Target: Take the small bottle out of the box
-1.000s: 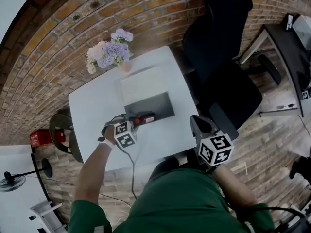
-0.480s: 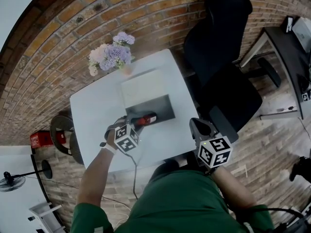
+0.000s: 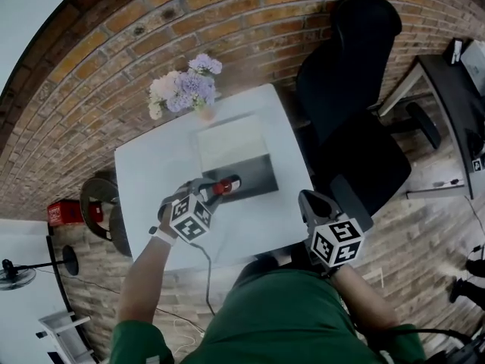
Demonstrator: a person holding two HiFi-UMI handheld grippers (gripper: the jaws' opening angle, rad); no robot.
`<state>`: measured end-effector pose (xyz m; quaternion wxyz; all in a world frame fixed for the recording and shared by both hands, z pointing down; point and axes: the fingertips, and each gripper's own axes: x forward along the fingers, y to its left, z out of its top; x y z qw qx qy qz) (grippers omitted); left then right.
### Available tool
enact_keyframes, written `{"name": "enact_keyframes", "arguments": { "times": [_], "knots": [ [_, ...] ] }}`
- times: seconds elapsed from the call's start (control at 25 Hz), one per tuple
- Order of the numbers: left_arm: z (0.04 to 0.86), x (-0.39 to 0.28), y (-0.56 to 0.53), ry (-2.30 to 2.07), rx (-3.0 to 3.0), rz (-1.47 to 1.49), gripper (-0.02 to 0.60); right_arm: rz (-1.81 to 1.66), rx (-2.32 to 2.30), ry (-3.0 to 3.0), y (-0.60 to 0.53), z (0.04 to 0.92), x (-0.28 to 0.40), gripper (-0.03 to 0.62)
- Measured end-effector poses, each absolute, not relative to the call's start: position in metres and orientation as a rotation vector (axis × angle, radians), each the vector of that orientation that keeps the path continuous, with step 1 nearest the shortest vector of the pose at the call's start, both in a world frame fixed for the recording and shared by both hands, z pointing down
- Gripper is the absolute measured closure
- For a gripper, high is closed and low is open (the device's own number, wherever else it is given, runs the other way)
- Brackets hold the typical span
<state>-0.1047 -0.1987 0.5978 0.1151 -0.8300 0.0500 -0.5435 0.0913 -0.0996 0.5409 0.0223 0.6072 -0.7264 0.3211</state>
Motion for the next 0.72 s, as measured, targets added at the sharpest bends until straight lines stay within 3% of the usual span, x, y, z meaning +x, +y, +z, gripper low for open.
{"name": "enact_keyframes", "arguments": {
  "times": [0.72],
  "knots": [
    [0.561,-0.214,-0.211,0.318,-2.411,-1.839,0.446,0.946,1.714,-2.357,-0.127,0.531,0.05,0.591]
  ]
}}
